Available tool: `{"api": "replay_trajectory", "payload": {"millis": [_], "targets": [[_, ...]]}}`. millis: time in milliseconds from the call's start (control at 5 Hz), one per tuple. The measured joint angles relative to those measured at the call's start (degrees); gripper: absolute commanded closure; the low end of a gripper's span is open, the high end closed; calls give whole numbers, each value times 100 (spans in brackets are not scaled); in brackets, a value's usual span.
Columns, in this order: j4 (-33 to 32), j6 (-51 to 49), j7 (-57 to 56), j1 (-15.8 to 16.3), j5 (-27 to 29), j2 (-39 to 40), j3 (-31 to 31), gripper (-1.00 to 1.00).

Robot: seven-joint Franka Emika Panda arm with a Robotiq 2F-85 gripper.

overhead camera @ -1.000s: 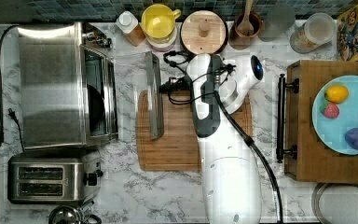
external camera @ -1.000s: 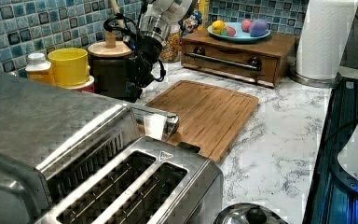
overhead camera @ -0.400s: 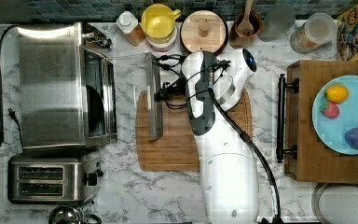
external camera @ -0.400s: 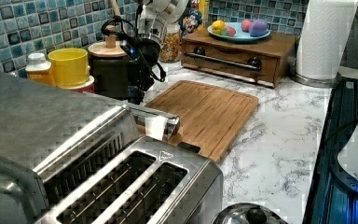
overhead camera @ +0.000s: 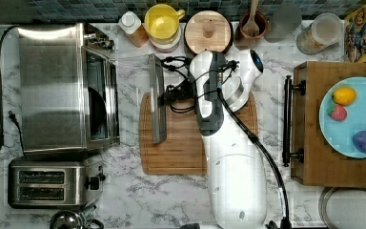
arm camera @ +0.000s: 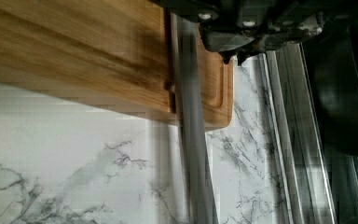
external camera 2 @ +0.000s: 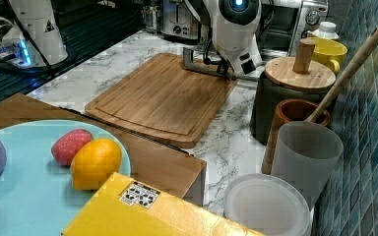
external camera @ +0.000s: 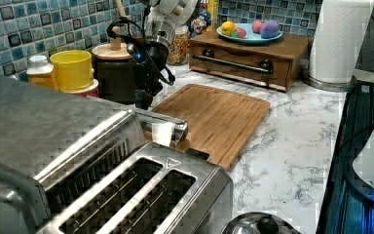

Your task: Close the oven.

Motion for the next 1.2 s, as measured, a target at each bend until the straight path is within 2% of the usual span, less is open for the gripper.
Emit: {"api": "replay_trajectory", "payload": {"millis": [400,800,1000,1200], "targets": [[-6,0,22,-6,42,3,2,100],[-280,-10,28,-133,406,-252,88,100],[-408,64,28,-122,378,-492,171,100],[-526,157,157,41,283,-811,173,100]]}}
